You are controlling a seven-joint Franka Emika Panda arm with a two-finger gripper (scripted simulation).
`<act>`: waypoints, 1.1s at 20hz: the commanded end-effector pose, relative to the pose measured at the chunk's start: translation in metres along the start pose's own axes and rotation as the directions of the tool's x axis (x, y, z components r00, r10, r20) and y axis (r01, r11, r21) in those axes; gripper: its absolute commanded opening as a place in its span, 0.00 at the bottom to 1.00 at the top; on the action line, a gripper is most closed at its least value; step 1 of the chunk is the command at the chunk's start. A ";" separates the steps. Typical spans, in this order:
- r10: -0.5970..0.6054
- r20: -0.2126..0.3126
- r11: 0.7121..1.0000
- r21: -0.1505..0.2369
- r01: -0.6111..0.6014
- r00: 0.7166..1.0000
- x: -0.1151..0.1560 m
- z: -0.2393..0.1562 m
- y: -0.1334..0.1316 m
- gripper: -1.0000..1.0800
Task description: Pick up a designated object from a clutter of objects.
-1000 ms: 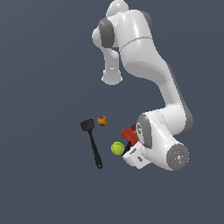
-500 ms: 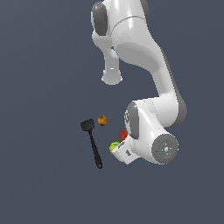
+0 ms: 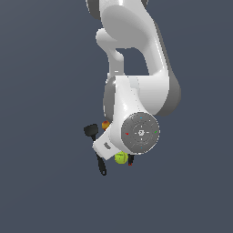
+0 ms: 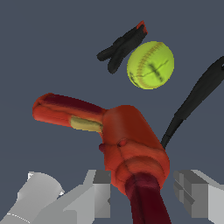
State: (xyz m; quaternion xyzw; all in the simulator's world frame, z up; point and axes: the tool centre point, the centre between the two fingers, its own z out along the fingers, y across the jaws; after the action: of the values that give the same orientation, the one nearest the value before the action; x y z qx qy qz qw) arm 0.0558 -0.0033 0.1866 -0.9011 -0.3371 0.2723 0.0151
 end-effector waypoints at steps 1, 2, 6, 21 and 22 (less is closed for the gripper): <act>0.000 -0.001 1.000 0.000 0.000 1.000 -0.025 -0.015 0.010 0.00; 0.001 0.000 1.000 0.001 -0.001 1.000 -0.035 -0.021 0.014 0.00; 0.001 0.003 1.000 0.003 -0.001 1.000 -0.072 -0.043 0.029 0.00; 0.001 0.012 1.000 0.007 -0.001 1.000 -0.197 -0.119 0.085 0.00; 0.000 0.013 1.000 0.007 0.000 1.000 -0.203 -0.123 0.088 0.00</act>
State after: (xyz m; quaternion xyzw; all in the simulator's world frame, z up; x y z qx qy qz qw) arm 0.0438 -0.1686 0.3588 -0.8993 -0.3357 0.2798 0.0167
